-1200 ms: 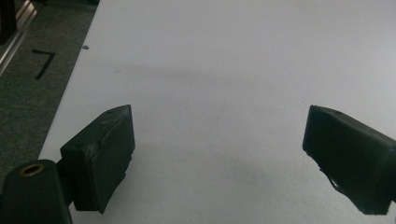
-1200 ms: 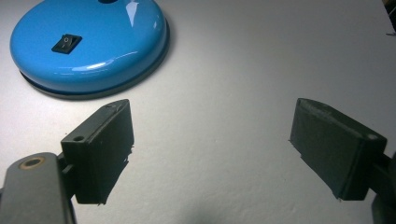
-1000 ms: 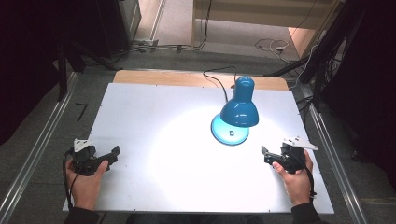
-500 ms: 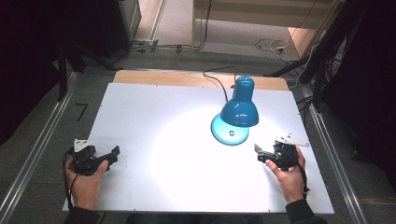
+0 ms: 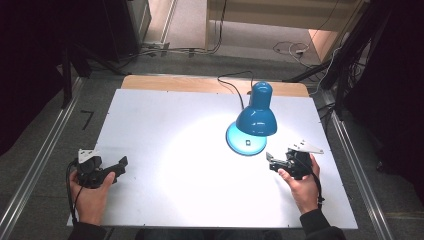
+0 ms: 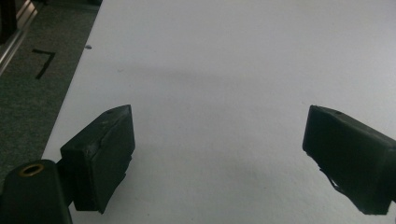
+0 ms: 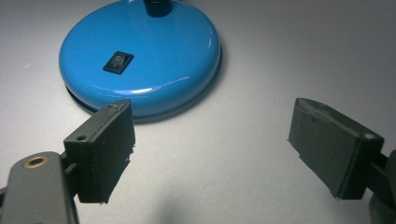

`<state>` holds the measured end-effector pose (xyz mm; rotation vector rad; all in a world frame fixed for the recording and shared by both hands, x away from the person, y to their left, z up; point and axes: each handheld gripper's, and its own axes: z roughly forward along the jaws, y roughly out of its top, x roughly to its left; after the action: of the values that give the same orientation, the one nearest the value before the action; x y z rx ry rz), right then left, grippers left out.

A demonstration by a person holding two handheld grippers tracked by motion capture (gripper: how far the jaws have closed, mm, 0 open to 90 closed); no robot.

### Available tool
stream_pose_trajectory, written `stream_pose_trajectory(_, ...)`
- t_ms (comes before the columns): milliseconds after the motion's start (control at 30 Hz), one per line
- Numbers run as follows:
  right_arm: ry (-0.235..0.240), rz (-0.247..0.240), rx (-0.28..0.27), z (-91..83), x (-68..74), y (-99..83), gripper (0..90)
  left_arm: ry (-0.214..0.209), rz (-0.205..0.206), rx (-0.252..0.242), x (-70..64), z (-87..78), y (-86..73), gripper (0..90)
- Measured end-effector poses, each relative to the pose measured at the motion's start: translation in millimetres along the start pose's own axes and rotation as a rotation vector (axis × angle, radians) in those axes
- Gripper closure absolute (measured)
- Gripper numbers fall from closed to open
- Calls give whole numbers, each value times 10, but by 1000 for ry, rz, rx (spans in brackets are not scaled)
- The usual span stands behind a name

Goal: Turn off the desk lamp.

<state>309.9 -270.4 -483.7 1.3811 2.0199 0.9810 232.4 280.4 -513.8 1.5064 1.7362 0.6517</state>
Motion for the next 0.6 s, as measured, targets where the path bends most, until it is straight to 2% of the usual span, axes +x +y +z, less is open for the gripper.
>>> stream_pose_trajectory(100,2,2,-2,30,28,12,142,0,-1,1,-11,2,-3,102)
stream_pose_trajectory(367,1,-32,-9,122,123,29,152,-2,-1,-1,-13,0,-1,102)
stream_pose_trajectory(600,6,-32,-15,177,184,39,175,-4,3,2,-24,2,-3,102)
